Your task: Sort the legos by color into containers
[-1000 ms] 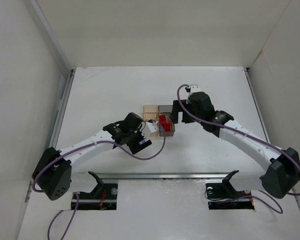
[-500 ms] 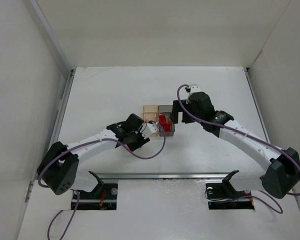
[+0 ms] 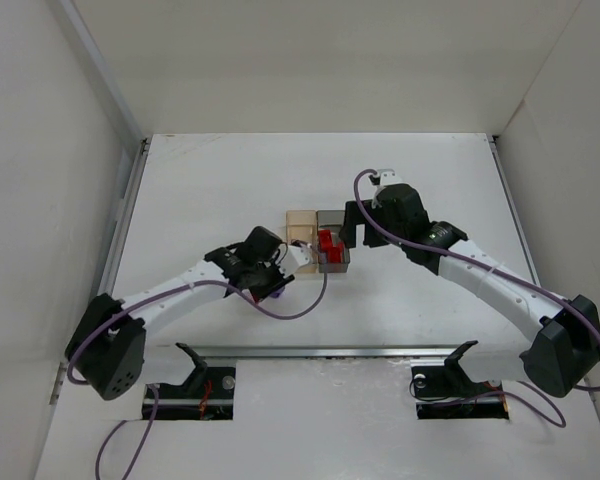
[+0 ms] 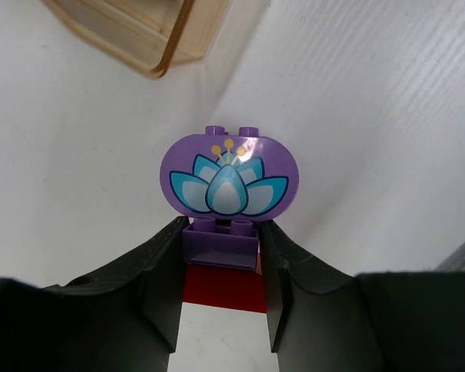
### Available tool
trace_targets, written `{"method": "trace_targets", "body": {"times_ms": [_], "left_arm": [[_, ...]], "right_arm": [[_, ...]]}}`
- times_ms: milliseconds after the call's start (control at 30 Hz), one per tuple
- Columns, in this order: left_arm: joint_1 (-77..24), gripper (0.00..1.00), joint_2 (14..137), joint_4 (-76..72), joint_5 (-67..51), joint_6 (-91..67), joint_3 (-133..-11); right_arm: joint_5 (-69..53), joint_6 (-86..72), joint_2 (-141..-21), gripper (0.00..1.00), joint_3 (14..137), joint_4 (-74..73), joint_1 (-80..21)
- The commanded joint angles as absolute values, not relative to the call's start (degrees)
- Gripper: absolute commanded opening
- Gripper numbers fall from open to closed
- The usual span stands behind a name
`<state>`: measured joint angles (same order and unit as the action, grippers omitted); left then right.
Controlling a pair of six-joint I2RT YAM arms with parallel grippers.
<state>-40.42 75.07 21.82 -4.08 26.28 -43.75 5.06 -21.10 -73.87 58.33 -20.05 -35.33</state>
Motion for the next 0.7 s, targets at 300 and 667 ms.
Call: {"method": "trace_targets", "body": {"times_ms": [300,667], "left_arm": [[-39.99,0.0,42.02,18.82,-12.3,40.25,-46.85],[-41.66,0.0,45.52,12.22,-11.78,40.78,-50.18]], "right_arm": [[-30.29,-16.0,-76.02,1.0,68.37,-9.68,-35.77],[-46.32,-16.69,-84.98,1.0,78.4,-7.82,-37.44]]}}
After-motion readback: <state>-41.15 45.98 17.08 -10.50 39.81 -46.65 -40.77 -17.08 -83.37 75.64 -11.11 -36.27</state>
